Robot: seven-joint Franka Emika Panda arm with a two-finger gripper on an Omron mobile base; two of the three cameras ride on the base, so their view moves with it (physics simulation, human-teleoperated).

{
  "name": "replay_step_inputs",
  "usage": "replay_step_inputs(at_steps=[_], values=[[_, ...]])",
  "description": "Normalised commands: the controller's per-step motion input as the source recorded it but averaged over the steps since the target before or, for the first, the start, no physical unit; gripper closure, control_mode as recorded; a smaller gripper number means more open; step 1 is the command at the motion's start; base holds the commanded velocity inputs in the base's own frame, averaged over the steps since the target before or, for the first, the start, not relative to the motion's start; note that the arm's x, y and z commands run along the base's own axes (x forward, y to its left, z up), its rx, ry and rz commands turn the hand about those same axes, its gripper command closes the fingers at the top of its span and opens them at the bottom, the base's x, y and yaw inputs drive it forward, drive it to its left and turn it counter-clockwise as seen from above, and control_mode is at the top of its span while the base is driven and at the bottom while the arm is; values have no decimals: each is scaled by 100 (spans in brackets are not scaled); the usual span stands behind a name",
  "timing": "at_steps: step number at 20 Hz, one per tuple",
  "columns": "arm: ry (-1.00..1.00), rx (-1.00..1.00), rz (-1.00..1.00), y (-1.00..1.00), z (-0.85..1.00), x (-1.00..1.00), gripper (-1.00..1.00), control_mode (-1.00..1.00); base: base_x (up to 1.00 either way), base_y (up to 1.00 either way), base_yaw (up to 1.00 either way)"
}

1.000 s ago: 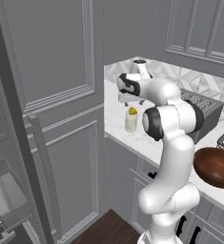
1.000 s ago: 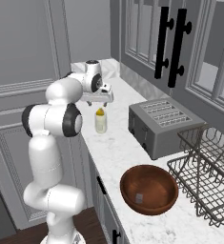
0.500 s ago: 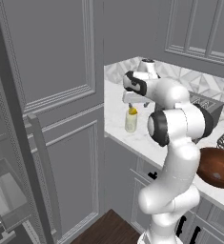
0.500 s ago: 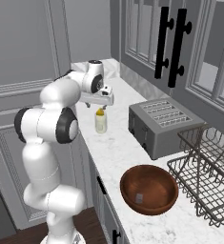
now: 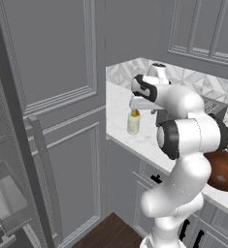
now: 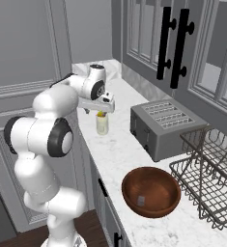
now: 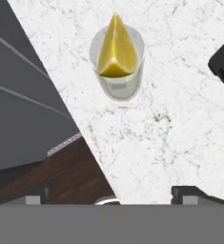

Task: Grab a lemon wedge from the fridge and one ice cube from the ice bowl, and put them in the glass of lemonade.

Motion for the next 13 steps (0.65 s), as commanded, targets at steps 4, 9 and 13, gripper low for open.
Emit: replay_step_inputs(at_steps=[4, 9, 13], values=[[3, 1, -1, -2, 36, -71, -100, -100, 0, 0, 0], [10, -1, 0, 3, 86, -78, -100, -100, 0, 0, 0], [8, -1, 0, 0, 50, -72, -100, -100, 0, 0, 0]])
